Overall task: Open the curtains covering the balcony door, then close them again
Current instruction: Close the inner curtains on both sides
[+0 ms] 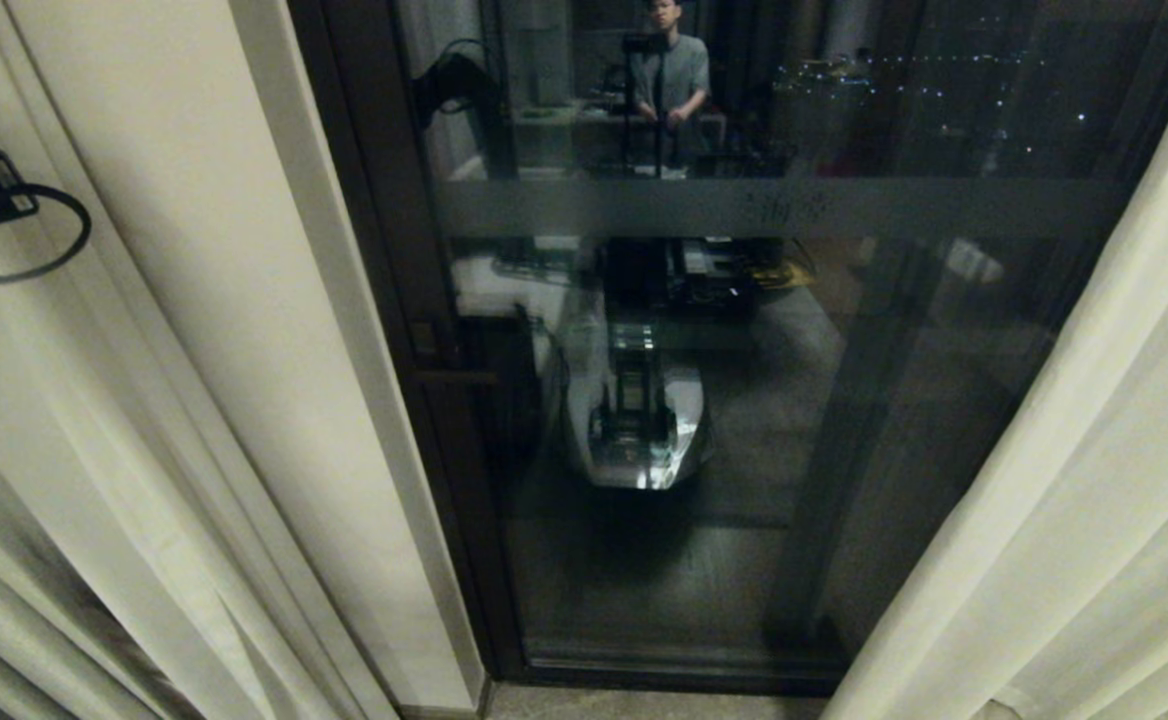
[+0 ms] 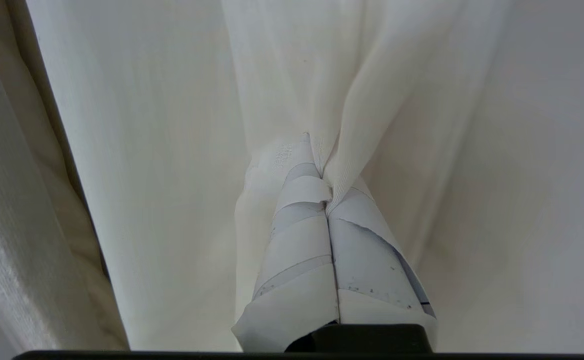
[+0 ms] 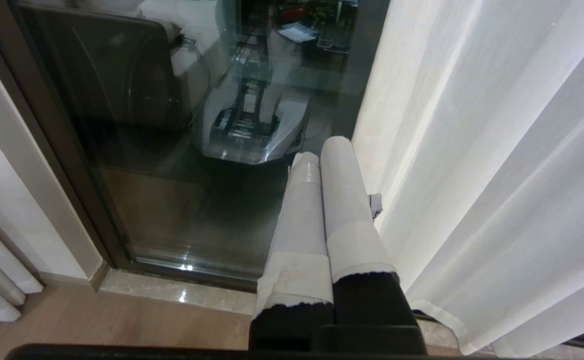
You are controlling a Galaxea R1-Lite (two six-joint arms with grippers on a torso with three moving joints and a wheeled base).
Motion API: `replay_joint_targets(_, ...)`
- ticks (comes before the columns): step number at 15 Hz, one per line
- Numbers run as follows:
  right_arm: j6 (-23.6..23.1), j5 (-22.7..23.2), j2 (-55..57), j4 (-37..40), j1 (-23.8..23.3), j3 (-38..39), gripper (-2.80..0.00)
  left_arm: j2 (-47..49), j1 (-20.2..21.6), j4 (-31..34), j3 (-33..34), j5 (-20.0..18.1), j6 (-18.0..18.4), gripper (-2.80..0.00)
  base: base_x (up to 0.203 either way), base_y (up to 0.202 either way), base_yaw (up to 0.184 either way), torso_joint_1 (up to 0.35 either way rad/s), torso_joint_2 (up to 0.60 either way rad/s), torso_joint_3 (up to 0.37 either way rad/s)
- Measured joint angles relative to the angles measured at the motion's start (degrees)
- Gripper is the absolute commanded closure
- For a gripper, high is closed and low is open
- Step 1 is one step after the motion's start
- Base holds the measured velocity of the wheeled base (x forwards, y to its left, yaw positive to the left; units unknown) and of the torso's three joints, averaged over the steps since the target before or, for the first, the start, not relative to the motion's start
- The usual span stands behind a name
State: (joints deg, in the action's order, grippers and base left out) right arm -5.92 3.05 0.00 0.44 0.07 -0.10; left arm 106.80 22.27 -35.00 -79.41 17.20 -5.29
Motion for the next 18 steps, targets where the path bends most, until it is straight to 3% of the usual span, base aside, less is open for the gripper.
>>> replay_joint_targets(8,-0.01,0.0,0.0,0.0,0.0,0.0,0.0,-12.02,-0.39,-0.04,9.95,-12.46,-0.09,0.0,0.0,0.0,0.0,0.0,0.0,0.0)
replay_joint_targets(12,0.02,-0.01,0.0,0.0,0.0,0.0,0.0,-18.38,-1.04,0.06,14.16,-20.39,-3.07,0.0,0.0,0.0,0.0,0.0,0.0,0.0)
replay_joint_targets(14,0.02,-0.02,0.0,0.01,0.0,0.0,0.0,-21.66,-3.39,0.13,16.22,-23.57,-4.46,0.0,0.0,0.0,0.0,0.0,0.0,0.0)
replay_joint_targets(18,0.0,0.01,0.0,0.0,0.0,0.0,0.0,-26.11,-11.67,0.13,18.38,-24.01,-4.65,0.0,0.0,0.0,0.0,0.0,0.0,0.0)
